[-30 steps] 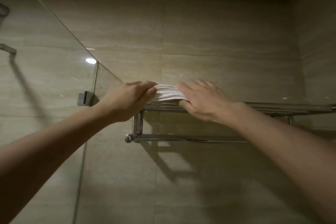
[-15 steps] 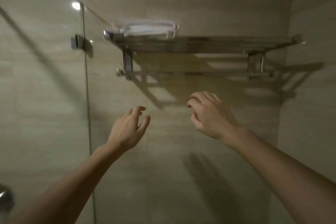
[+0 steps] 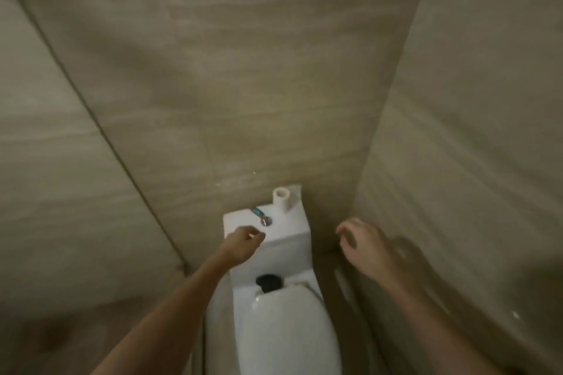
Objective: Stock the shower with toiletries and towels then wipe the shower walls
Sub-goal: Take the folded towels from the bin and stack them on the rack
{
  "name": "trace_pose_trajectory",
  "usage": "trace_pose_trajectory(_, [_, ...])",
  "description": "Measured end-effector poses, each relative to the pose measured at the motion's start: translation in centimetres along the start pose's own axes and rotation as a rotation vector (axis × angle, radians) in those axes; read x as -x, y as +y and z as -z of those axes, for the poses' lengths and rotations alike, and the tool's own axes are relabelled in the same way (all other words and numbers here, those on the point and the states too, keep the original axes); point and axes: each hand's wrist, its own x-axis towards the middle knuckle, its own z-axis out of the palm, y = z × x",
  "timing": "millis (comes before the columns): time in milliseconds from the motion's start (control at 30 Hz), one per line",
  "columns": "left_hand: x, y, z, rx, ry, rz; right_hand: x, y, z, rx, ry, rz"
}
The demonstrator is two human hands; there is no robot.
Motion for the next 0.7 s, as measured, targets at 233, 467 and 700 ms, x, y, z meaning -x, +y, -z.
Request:
trace_pose_trajectory(233, [3.5,-11.0,-9.9,0.093,-0.277,0.282,19.3,5.2,-9.2,-0.108,-0.24,-0.59])
trace_pose_trajectory(467, [6.0,-17.5,-15.0,-0.07,-0.548,0.26,35.2,2.5,-16.0,-0.414,-0.165,-1.178])
trace_pose_trajectory(700, [8.0,-21.5,-16.7,-0.281,-0.689,0.277,47.8,-5.8,-21.9,-0.838,0.389,-1.761])
